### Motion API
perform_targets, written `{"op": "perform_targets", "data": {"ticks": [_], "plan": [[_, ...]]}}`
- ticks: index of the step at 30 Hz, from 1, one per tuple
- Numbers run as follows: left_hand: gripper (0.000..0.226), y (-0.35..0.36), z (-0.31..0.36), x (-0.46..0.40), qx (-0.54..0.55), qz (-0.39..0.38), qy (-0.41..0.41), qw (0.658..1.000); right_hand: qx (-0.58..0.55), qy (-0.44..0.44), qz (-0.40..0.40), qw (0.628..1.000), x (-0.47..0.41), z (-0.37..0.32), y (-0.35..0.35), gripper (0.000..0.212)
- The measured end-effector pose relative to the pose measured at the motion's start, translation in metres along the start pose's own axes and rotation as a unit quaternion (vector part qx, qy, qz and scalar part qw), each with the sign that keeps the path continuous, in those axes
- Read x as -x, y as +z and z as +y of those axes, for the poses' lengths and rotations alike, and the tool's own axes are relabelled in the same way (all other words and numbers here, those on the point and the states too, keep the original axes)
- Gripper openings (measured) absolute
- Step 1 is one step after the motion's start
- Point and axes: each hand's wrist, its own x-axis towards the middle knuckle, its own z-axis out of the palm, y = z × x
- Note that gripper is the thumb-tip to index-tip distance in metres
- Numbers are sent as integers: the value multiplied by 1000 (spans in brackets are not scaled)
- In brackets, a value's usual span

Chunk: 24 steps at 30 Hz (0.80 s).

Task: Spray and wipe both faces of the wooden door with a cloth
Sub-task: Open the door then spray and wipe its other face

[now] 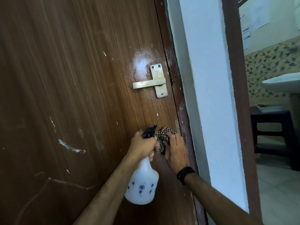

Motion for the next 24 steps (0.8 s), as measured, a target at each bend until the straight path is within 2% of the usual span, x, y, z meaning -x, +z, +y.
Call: {"op": "perform_targets", "data": {"ticks": [3,6,9,15,19,24], "plan": [[10,2,7,1,-9,-19,4,1000,-58,76,68,993,-50,-7,-12,22],[15,5,17,-3,-6,-23,14,1000,-71,139,133,979,-110,-12,-24,26],[11,8,21,-7,-8,-24,16,1000,-42,124,109,985,-108,-15,-25,31],[12,12,12,-2,10,-46,14,999,-4,161,61,985,-29,1,-21,30],[13,11,17,0,24,-50,29,998,-2,172,51,984,-67,-6,-30,32],[15,13,20,1,41,-59,40,997,65,118,45,990,-113,-11,-39,36]]}}
